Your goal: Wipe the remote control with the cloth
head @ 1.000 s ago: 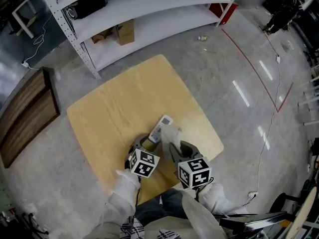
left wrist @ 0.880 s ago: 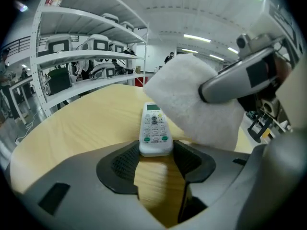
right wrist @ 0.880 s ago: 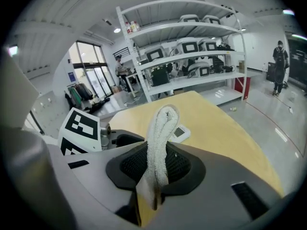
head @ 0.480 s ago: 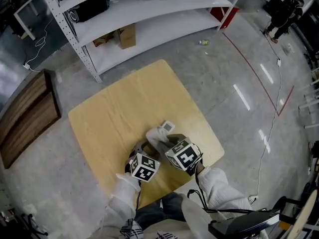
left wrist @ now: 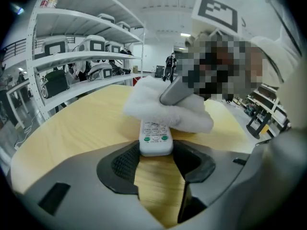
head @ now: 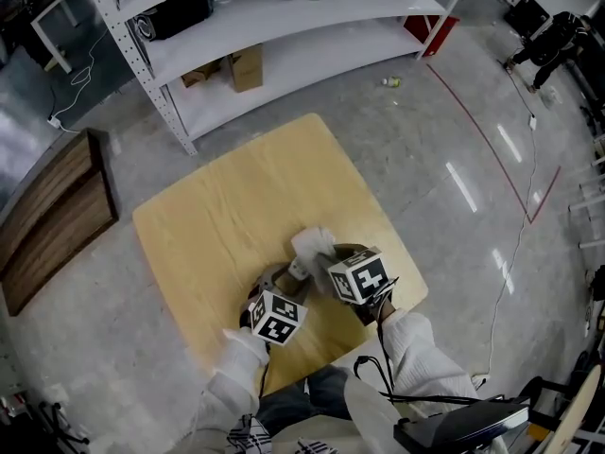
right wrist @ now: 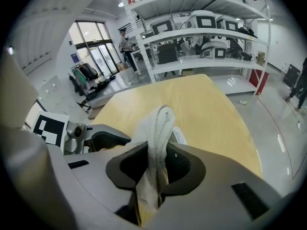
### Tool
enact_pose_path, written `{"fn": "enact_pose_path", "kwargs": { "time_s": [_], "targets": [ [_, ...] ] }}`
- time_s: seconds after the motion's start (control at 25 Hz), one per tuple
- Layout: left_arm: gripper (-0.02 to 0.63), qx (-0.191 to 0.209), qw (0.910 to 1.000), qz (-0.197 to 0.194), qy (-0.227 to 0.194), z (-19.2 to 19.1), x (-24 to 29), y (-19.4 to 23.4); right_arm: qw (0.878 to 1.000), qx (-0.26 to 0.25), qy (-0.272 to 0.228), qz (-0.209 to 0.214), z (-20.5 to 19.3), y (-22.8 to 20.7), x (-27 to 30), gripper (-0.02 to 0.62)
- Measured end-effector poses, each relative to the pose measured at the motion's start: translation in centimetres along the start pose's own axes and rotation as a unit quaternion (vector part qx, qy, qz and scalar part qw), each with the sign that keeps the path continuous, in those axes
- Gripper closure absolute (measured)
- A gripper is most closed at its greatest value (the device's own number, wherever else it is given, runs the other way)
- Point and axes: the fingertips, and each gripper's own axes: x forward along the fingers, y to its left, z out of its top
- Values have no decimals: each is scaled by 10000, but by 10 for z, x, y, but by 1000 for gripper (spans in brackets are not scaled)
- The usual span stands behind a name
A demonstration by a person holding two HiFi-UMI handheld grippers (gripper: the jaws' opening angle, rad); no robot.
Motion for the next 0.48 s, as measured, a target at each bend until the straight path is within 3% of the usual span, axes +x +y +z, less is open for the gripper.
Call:
{"fn": "enact_pose_path", "kwargs": {
  "time_s": [0.48],
  "targets": [
    [385, 11, 10000, 15, -16, 1, -1, -1, 9895, 396, -541, -1278, 14, -73, -52, 506]
  ]
}}
